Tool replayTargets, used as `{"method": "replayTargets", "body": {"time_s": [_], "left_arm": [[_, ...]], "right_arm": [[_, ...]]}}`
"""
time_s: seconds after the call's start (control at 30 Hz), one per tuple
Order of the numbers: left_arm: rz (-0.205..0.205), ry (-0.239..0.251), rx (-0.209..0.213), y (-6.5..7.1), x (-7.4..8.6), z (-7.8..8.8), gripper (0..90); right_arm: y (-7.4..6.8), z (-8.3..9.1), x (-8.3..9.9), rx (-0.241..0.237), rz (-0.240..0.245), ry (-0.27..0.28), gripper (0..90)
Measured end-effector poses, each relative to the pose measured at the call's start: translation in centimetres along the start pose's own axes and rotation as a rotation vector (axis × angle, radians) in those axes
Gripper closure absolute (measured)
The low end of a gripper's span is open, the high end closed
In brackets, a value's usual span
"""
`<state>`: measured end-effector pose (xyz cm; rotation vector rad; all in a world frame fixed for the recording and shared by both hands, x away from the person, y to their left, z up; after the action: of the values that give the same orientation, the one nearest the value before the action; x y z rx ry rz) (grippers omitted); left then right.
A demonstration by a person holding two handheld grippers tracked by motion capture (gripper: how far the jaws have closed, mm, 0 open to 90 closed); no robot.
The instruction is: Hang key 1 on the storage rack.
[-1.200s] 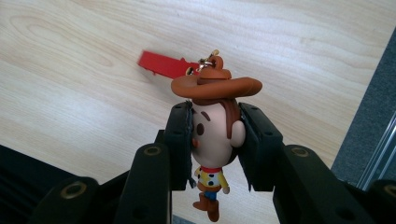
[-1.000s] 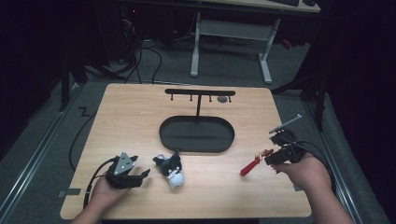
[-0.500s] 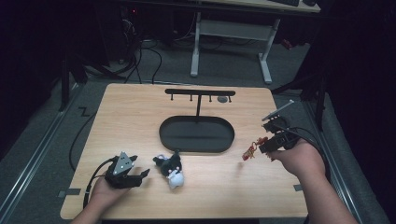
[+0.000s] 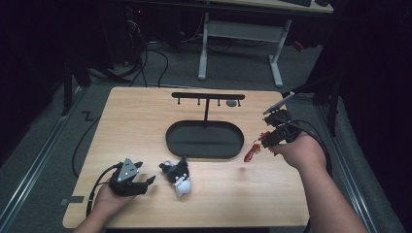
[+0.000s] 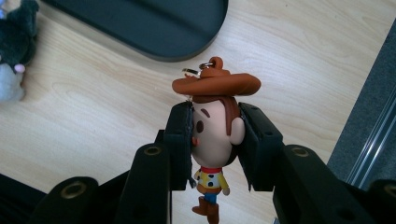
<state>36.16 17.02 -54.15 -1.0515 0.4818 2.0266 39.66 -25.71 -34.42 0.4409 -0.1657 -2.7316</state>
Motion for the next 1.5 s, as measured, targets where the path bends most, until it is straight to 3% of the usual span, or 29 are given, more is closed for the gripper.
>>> {"method": "replayTargets", "body": {"time_s": [1.0, 1.5], "left_arm": [[-0.001, -0.005, 0.002, -0.2, 0.1, 0.0, 28.3], [0.014, 0.004, 0.007, -0.3, 0.1, 0.0, 26.2]], "right_arm": [[-0.4, -0.9, -5.1, 0.002, -0.001, -0.002, 67.3], [-0.3, -0.8, -7.9, 0.025, -0.007, 0.017, 67.3]]}}
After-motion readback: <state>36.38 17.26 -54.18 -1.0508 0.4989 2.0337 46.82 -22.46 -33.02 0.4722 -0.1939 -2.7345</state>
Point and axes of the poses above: each handheld gripper's, and its own axes: z roughly backward along the jaws, x roughly out of its underside, y roughly to its right, the point moved 3 cm from there along -z, roughly forward along the jaws, and after that the axes turned 6 degrees about x, right-handed, at the moved point
